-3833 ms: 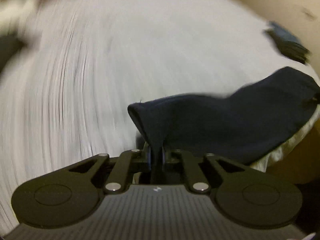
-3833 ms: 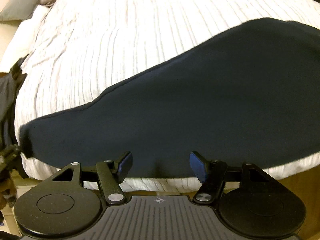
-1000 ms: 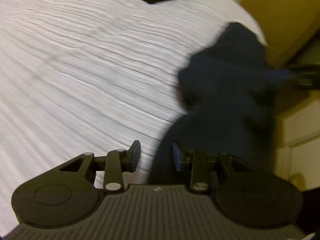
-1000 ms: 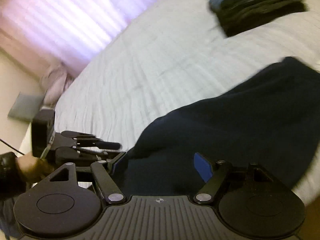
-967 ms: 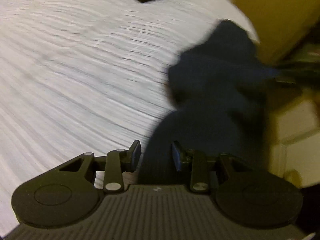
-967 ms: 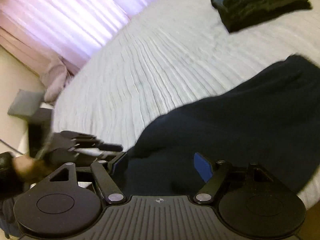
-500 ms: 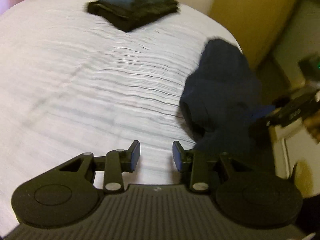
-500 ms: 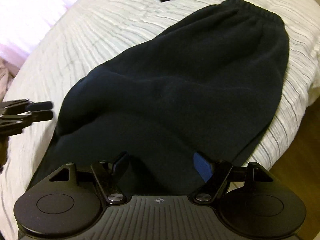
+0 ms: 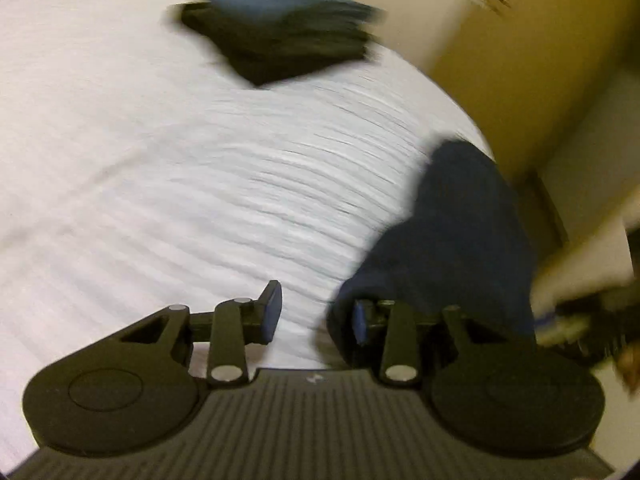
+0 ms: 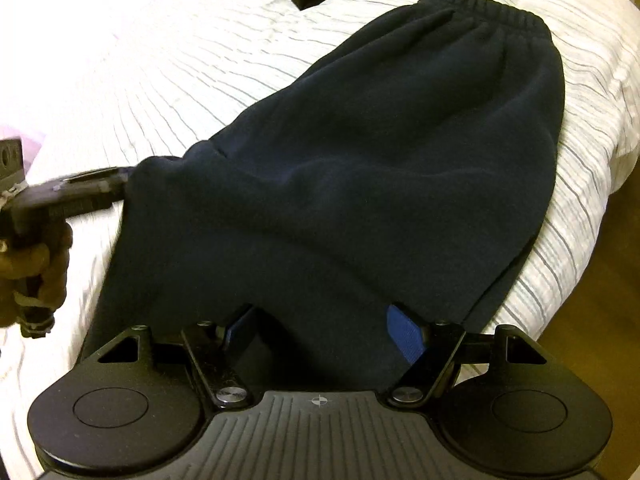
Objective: Fold clothes
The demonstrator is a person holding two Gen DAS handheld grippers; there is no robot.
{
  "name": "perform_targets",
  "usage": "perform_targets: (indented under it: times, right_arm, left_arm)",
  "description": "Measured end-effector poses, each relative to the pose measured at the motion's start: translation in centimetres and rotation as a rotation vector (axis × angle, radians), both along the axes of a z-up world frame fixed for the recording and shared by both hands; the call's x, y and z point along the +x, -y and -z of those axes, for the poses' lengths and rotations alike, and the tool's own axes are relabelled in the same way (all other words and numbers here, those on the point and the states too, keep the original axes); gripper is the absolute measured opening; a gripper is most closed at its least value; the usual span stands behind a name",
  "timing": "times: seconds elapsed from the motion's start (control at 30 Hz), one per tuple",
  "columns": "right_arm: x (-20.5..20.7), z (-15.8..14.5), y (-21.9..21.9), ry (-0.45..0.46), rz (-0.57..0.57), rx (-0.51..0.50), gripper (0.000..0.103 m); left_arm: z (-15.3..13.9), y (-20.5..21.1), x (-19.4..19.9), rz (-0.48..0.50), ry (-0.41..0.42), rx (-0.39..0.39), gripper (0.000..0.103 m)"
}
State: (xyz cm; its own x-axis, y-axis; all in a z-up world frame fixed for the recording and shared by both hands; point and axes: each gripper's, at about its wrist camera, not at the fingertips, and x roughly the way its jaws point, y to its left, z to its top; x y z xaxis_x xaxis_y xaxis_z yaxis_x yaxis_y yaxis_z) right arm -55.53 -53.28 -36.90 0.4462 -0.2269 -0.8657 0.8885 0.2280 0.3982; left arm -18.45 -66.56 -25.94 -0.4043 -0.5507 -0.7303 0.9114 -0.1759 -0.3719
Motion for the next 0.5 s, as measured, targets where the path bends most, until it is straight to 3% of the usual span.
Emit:
perform_targets:
  times: [0.03, 0.13, 0.3, 0.37, 0.4, 0.5]
  right_arm:
    - [-0.3, 0.0, -0.2, 0.014, 0.004, 0.001, 0.075]
    - [-0.1, 0.2, 0.2, 0.033, 0.009, 0.008, 0.075]
    - [-0.2, 0.5, 1.5, 0.048, 0.037, 0.037, 0.075]
    - [-0.6, 0.3, 2.4, 0.045, 0.046, 0.050, 0.075]
    - [-0.8, 0.1, 2.7, 0.043, 0.051, 0.056, 0.075]
    - [-1.2, -1.3, 3.4, 0.057, 0.081, 0.028, 0.076]
  left_arm:
    - [0.2, -0.3, 0.7, -0.003, 0.001, 0.009, 0.044]
    - [0.6, -0.9, 1.5, -0.013, -0.006, 0.042, 0.046]
    - [-0.8, -2.2, 2.2, -0.020, -0.026, 0.038, 0.053]
    - [-1.1, -2.5, 2.7, -0.037, -0.012, 0.054, 0.052]
    - [-1.5, -3.2, 3.3, -0.056, -0.007, 0.064, 0.046]
    - [-2.4, -5.3, 5.2, -0.126, 0.031, 0.073, 0.046]
